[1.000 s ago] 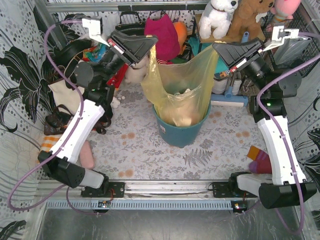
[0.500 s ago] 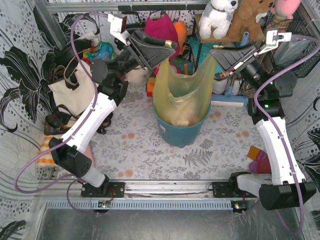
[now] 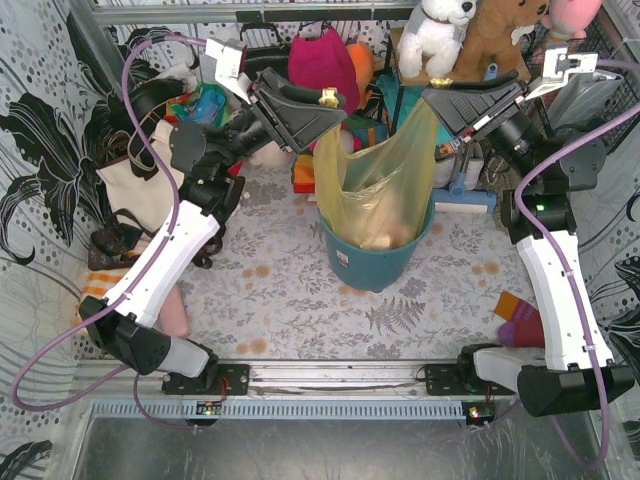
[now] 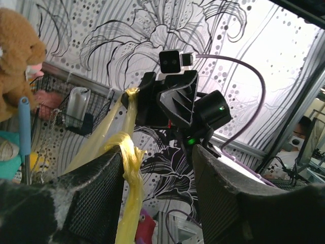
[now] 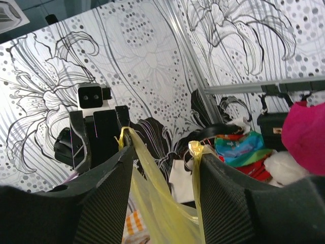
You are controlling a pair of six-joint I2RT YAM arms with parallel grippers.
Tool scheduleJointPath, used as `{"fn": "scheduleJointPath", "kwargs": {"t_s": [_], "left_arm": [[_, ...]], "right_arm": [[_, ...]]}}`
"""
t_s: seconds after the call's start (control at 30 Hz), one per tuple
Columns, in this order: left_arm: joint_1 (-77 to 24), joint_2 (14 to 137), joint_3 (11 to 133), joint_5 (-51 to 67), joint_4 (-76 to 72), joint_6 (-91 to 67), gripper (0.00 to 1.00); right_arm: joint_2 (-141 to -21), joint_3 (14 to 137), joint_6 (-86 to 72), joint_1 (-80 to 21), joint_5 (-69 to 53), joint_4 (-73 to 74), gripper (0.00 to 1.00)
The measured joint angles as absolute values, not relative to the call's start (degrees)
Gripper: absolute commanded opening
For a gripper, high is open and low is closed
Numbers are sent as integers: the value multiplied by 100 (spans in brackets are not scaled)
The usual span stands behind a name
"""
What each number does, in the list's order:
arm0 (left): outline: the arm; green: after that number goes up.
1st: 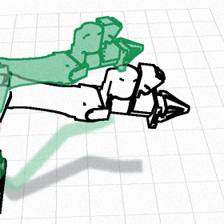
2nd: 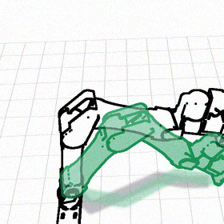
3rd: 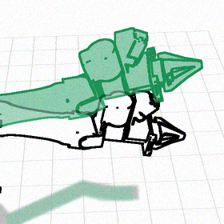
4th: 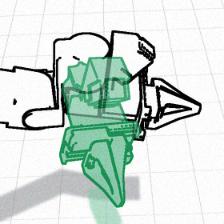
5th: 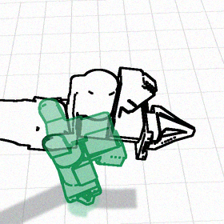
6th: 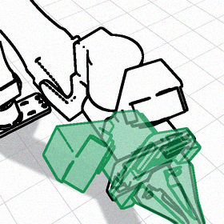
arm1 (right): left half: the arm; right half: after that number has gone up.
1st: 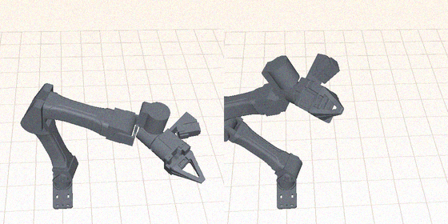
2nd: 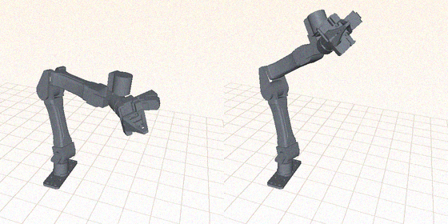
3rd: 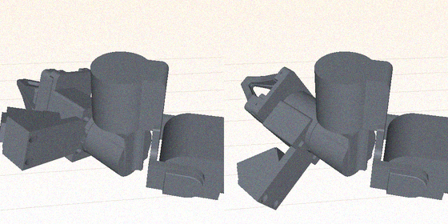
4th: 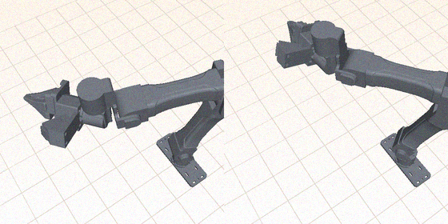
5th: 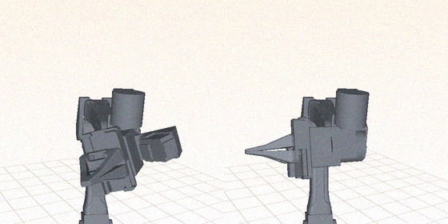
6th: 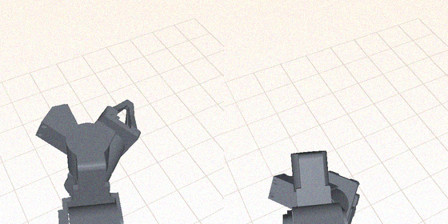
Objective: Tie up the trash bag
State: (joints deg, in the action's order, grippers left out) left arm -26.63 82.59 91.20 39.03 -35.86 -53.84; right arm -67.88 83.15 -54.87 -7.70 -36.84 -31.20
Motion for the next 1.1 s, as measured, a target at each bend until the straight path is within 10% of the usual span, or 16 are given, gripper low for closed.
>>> {"fn": "scheduleJointPath", "kwargs": {"t_s": [0.53,1.1], "left_arm": [[-2659,8766,10438,3632,-2749,-5037,61],[-2652,8702,9017,3564,-2875,-5236,66]], "right_arm": [[-6901,8934,-5277,-773,-3699,-2477,52],[-6267,7255,-4890,-777,-3203,-1953,58]]}}
